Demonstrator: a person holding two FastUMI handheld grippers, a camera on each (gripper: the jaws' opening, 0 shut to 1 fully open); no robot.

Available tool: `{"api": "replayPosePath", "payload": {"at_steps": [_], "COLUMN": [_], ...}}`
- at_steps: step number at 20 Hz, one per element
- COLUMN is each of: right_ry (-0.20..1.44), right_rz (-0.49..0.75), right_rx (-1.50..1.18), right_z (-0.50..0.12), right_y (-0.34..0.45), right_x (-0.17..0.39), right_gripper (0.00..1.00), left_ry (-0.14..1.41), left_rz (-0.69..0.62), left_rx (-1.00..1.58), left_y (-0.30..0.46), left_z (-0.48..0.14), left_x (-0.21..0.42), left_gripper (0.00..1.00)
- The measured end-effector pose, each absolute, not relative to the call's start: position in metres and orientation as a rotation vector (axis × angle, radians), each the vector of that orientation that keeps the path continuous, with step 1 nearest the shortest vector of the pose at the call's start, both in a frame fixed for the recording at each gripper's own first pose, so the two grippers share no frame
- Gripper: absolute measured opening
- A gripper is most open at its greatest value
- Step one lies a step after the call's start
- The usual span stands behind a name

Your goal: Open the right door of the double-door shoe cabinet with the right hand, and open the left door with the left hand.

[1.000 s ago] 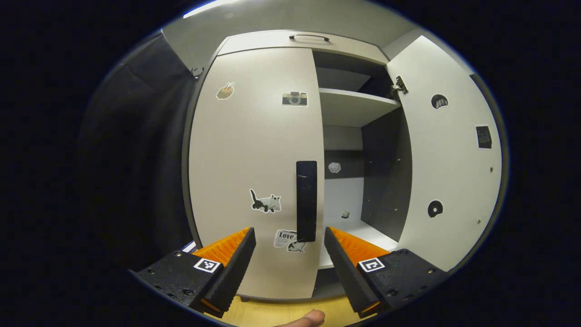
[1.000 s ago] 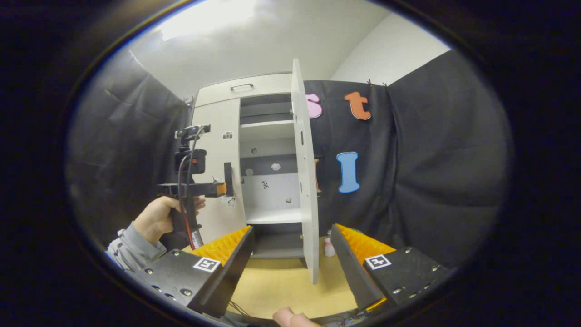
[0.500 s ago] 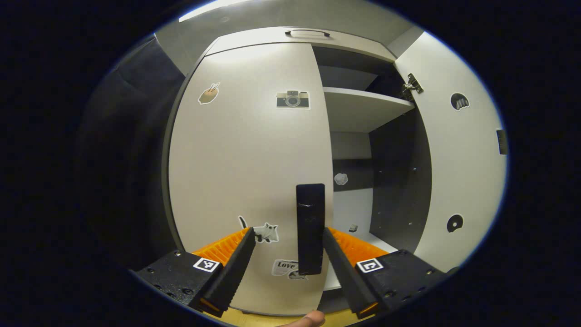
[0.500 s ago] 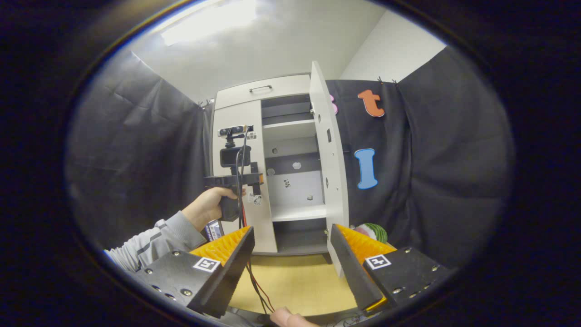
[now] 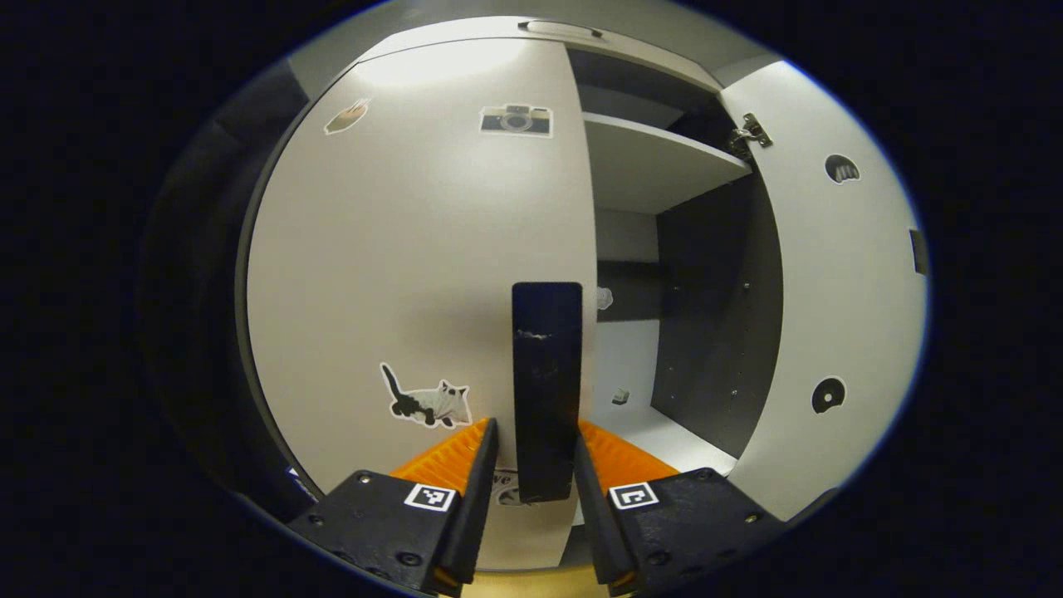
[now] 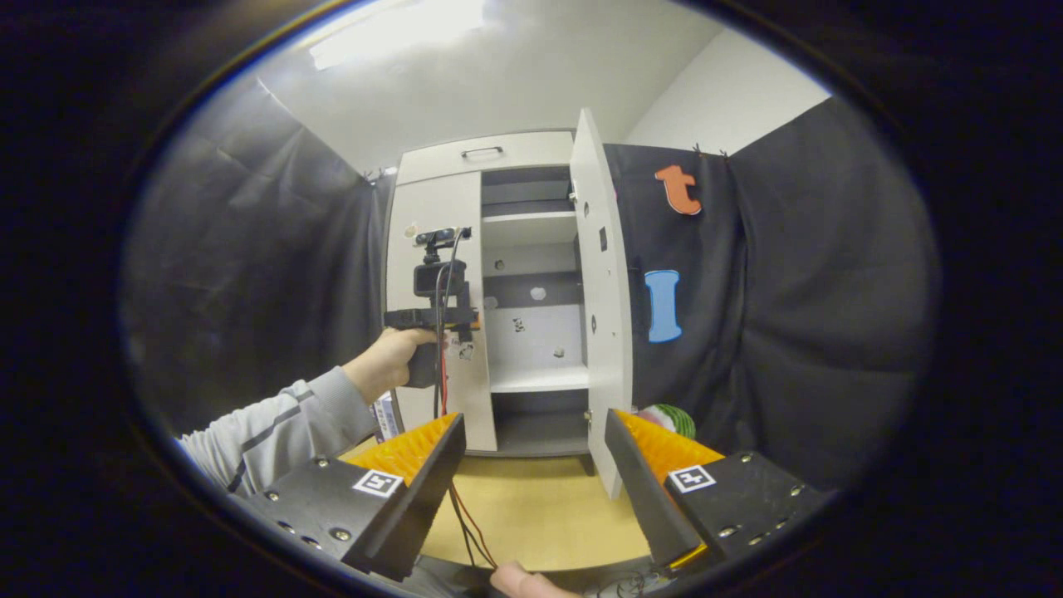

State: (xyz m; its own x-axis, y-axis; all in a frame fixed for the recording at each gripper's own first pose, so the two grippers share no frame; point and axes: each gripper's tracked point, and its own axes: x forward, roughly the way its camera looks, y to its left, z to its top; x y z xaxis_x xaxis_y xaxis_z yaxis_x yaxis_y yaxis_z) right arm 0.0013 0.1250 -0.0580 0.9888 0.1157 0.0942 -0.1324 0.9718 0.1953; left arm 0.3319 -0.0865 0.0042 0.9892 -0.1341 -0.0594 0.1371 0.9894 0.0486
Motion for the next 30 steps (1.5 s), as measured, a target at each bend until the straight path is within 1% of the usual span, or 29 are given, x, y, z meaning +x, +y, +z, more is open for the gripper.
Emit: {"api": "replayPosePath", "payload": {"at_steps": [1, 7, 8, 9, 10, 11, 14, 15, 16, 20, 21, 22, 23, 24, 26, 27, 28, 29, 30], "right_ry": [-0.084, -0.079, -0.075, -0.072, -0.069, -0.069, -0.071, -0.071, -0.069, -0.071, -0.070, -0.068, -0.065, -0.062, -0.063, -0.065, -0.072, -0.082, -0.087], "right_rz": [0.121, 0.099, 0.095, 0.090, 0.083, 0.077, 0.079, 0.088, 0.104, 0.116, 0.112, 0.110, 0.110, 0.110, 0.108, 0.103, 0.101, 0.100, 0.097], "right_rx": [0.205, 0.231, 0.235, 0.236, 0.234, 0.230, 0.232, 0.238, 0.247, 0.245, 0.242, 0.239, 0.235, 0.230, 0.218, 0.212, 0.206, 0.199, 0.195], "right_z": [-0.058, -0.062, -0.064, -0.065, -0.066, -0.067, -0.069, -0.068, -0.069, -0.070, -0.071, -0.071, -0.073, -0.074, -0.073, -0.072, -0.070, -0.068, -0.067], "right_y": [0.121, 0.108, 0.107, 0.105, 0.103, 0.101, 0.102, 0.103, 0.108, 0.112, 0.112, 0.116, 0.118, 0.121, 0.124, 0.125, 0.129, 0.131, 0.135], "right_x": [-0.001, -0.002, -0.001, -0.002, -0.002, -0.004, -0.011, -0.014, -0.015, -0.024, -0.027, -0.028, -0.032, -0.033, -0.032, -0.035, -0.039, -0.044, -0.050], "right_gripper": [1.00, 1.00, 0.97, 0.97, 1.00, 1.00, 1.00, 0.97, 0.97, 0.98, 0.98, 1.00, 0.97, 1.00, 1.00, 0.97, 1.00, 1.00, 0.97], "left_ry": [0.055, 0.055, 0.056, 0.058, 0.061, 0.071, 0.078, 0.078, 0.080, 0.085, 0.084, 0.089, 0.085, 0.085, 0.088, 0.092, 0.095, 0.097, 0.092], "left_rz": [-0.132, -0.115, -0.112, -0.111, -0.113, -0.118, -0.134, -0.150, -0.171, -0.222, -0.220, -0.215, -0.204, -0.197, -0.194, -0.194, -0.193, -0.193, -0.192], "left_rx": [0.062, 0.025, 0.025, 0.027, 0.030, 0.036, 0.019, 0.012, 0.002, 0.007, 0.005, 0.014, 0.008, 0.007, 0.011, 0.012, 0.010, 0.004, -0.005], "left_y": [-0.086, -0.085, -0.085, -0.085, -0.085, -0.084, -0.084, -0.084, -0.084, -0.082, -0.081, -0.079, -0.078, -0.077, -0.074, -0.073, -0.072, -0.070, -0.068], "left_z": [0.006, 0.006, 0.005, 0.006, 0.004, 0.003, 0.005, 0.005, 0.005, 0.004, 0.004, 0.003, 0.003, 0.004, 0.003, 0.003, 0.002, 0.002, 0.003], "left_x": [0.329, 0.334, 0.333, 0.332, 0.333, 0.331, 0.327, 0.326, 0.326, 0.321, 0.321, 0.320, 0.319, 0.318, 0.315, 0.313, 0.311, 0.309, 0.309], "left_gripper": [0.38, 0.33, 0.32, 0.29, 0.29, 0.26, 0.22, 0.21, 0.19, 0.18, 0.18, 0.18, 0.18, 0.18, 0.17, 0.18, 0.18, 0.18, 0.18]}}
